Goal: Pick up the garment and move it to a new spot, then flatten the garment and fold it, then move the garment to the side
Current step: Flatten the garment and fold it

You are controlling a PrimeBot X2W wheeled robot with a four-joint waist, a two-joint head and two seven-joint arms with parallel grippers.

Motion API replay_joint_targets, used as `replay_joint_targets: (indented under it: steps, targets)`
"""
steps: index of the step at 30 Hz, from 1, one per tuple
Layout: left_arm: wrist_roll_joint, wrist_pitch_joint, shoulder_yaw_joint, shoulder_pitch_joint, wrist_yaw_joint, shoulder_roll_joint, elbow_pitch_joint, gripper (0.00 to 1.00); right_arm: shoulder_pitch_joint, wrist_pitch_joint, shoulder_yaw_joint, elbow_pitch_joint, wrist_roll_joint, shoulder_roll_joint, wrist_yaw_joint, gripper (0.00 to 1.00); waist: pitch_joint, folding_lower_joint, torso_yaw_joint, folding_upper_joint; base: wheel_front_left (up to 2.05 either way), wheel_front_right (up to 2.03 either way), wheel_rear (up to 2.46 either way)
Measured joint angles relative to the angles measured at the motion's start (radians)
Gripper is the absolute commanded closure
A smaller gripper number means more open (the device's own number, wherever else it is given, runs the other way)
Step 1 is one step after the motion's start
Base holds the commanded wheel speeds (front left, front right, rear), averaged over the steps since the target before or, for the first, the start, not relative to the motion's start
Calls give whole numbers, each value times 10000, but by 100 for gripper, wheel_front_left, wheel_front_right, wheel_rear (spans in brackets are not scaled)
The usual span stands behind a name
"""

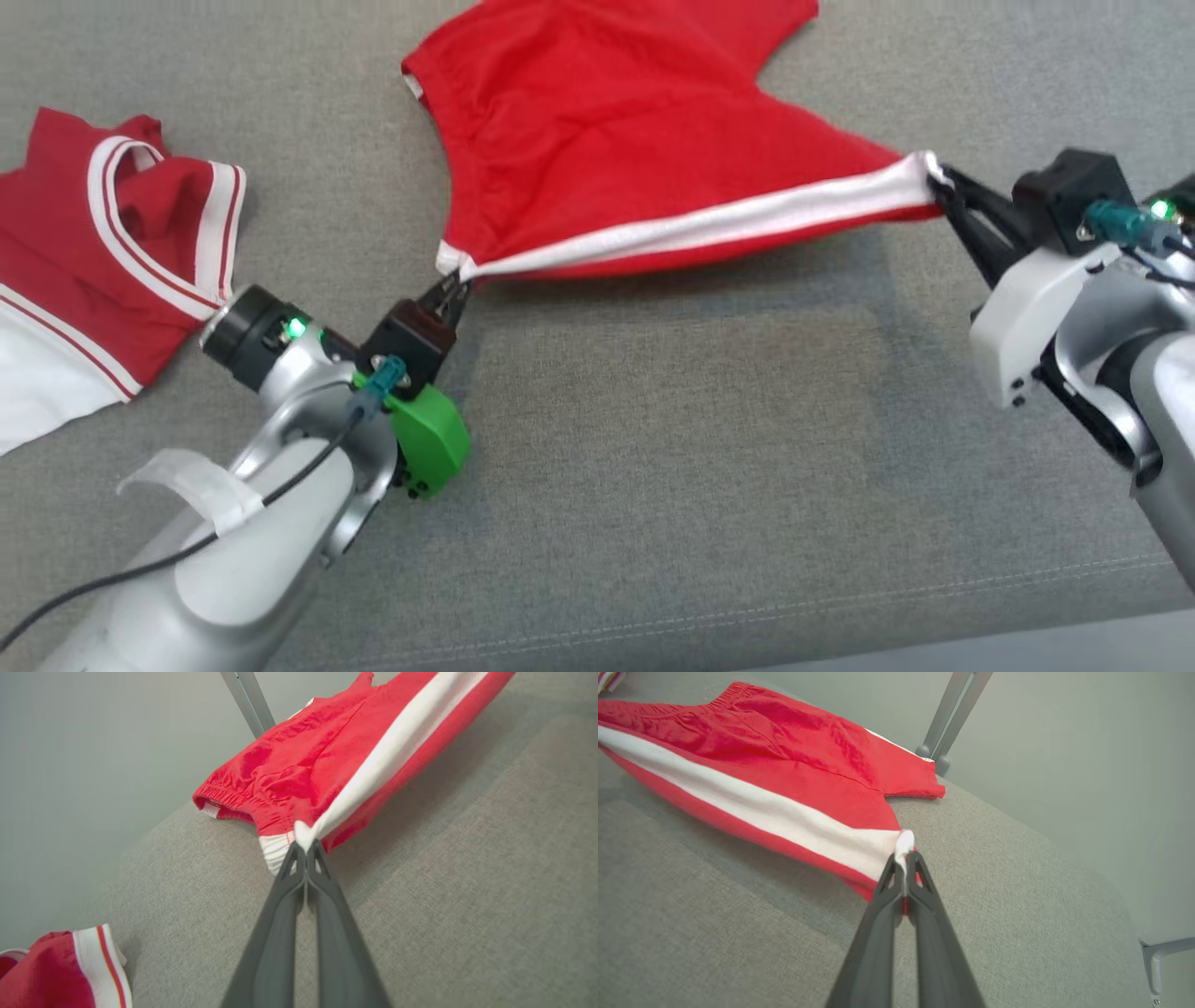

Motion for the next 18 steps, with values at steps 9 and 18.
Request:
replay_joint_targets:
  steps: [9, 18]
  targets:
    - [-211, 280, -416, 1497, 382, 201, -731, 100, 2788, 1049, -784, -1250, 617, 142, -2, 100, -1257, 0, 81, 0, 0, 0, 0]
    - [-345, 790, -732, 2897, 1055, 769, -2290, 100, 5197, 2000, -2023, -2656, 767, 94, -2, 100, -1952, 0, 335, 0, 0, 0, 0]
